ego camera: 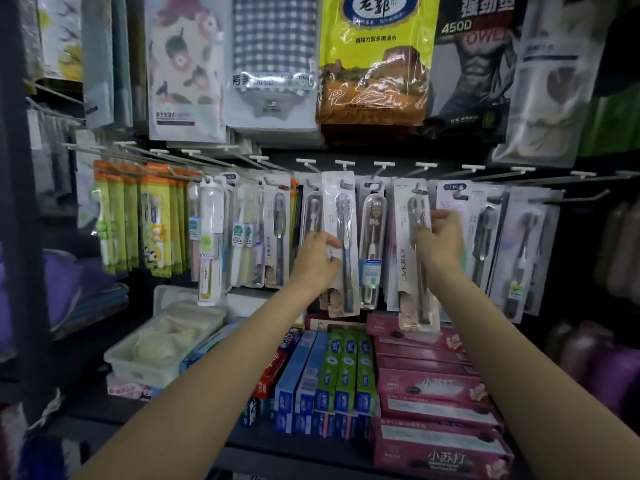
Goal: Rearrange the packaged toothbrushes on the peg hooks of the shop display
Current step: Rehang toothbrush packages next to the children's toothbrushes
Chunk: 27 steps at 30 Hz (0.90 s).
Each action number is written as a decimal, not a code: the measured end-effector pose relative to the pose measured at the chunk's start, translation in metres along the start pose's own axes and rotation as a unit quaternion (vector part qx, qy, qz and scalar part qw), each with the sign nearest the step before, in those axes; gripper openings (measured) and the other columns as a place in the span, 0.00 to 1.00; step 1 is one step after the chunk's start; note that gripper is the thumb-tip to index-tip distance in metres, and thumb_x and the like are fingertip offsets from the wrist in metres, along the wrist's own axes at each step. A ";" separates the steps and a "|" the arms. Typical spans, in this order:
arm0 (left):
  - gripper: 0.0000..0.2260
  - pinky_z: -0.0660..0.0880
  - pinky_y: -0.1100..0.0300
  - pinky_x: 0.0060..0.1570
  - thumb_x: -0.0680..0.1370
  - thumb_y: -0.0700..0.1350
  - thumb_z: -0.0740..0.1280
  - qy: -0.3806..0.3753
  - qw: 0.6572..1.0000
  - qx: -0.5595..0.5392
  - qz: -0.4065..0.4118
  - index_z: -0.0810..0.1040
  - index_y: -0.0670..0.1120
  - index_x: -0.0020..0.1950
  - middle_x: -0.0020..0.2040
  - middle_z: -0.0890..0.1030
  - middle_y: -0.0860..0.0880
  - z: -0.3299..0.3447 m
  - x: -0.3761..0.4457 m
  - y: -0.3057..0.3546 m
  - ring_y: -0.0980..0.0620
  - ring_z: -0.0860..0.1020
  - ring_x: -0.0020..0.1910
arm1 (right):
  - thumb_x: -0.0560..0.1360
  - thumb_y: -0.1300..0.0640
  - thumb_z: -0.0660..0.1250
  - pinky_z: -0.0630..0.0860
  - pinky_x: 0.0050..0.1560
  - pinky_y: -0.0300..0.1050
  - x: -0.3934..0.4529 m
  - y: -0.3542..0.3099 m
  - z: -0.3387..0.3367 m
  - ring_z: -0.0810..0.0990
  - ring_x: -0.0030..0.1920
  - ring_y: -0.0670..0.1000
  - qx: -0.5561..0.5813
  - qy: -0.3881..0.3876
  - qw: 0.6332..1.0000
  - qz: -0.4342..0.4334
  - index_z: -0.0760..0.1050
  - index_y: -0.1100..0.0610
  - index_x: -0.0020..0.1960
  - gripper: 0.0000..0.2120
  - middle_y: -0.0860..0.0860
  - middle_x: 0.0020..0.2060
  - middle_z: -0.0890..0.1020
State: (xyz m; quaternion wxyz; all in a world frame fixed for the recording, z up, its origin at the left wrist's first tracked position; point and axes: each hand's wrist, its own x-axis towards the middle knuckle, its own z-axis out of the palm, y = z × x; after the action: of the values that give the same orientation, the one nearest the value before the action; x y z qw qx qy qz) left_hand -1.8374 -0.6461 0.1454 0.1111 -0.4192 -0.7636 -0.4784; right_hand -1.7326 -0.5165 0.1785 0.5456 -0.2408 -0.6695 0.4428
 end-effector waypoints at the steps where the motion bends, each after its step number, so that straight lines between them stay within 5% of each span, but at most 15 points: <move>1: 0.10 0.67 0.55 0.63 0.77 0.34 0.61 -0.002 1.000 -0.002 0.002 0.73 0.44 0.56 0.61 0.69 0.46 0.000 -0.001 0.000 0.47 0.70 0.62 | 0.78 0.61 0.61 0.70 0.46 0.43 0.000 0.001 -0.001 0.76 0.52 0.53 0.003 0.004 1.000 0.009 0.66 0.56 0.58 0.10 0.54 0.55 0.76; 9: 0.08 0.66 0.64 0.61 0.76 0.35 0.62 0.066 0.998 0.021 0.013 0.77 0.45 0.51 0.58 0.70 0.48 -0.010 -0.015 -0.038 0.53 0.71 0.57 | 0.76 0.65 0.61 0.64 0.52 0.34 -0.041 0.007 0.011 0.68 0.58 0.53 -0.123 0.039 0.979 -0.160 0.70 0.60 0.58 0.10 0.54 0.56 0.67; 11: 0.09 0.68 0.65 0.58 0.76 0.34 0.61 0.109 0.994 0.023 0.016 0.76 0.45 0.49 0.54 0.68 0.50 -0.022 -0.017 -0.051 0.57 0.70 0.52 | 0.76 0.66 0.60 0.71 0.55 0.38 -0.057 -0.001 0.029 0.71 0.54 0.48 -0.115 -0.028 0.969 -0.215 0.71 0.59 0.56 0.10 0.50 0.53 0.69; 14: 0.10 0.68 0.62 0.59 0.75 0.33 0.63 0.179 0.981 0.065 0.030 0.77 0.44 0.52 0.56 0.70 0.48 -0.044 -0.017 -0.074 0.53 0.68 0.58 | 0.76 0.66 0.60 0.73 0.48 0.32 -0.073 -0.011 0.071 0.73 0.49 0.44 -0.126 -0.167 0.945 -0.250 0.72 0.59 0.57 0.11 0.48 0.50 0.74; 17: 0.18 0.63 0.53 0.65 0.73 0.32 0.63 0.150 0.977 0.138 0.056 0.76 0.47 0.60 0.66 0.66 0.43 -0.066 -0.015 -0.102 0.45 0.62 0.67 | 0.77 0.65 0.60 0.70 0.53 0.35 -0.075 -0.005 0.127 0.74 0.54 0.48 -0.145 -0.225 0.942 -0.204 0.70 0.61 0.62 0.14 0.53 0.55 0.76; 22: 0.26 0.51 0.51 0.72 0.78 0.36 0.59 -0.036 0.982 0.181 0.048 0.61 0.55 0.73 0.75 0.48 0.40 -0.087 0.000 -0.139 0.42 0.47 0.74 | 0.77 0.61 0.63 0.71 0.57 0.47 -0.057 0.011 0.212 0.71 0.63 0.59 -0.121 -0.168 0.978 0.022 0.55 0.65 0.72 0.28 0.62 0.65 0.69; 27: 0.24 0.60 0.55 0.66 0.78 0.37 0.59 -0.019 0.982 0.175 0.071 0.62 0.50 0.72 0.74 0.54 0.41 -0.095 0.013 -0.151 0.43 0.58 0.71 | 0.76 0.63 0.63 0.74 0.48 0.48 -0.050 0.019 0.244 0.77 0.55 0.59 -0.151 -0.090 0.984 0.024 0.64 0.64 0.63 0.17 0.60 0.55 0.76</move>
State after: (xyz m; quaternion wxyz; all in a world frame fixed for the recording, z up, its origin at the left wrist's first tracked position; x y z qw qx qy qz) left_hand -1.9798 -0.7461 0.1052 0.2022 -0.4549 -0.8061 -0.3200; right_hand -1.9511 -0.6281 0.1328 0.4294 -0.2954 -0.7691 0.3699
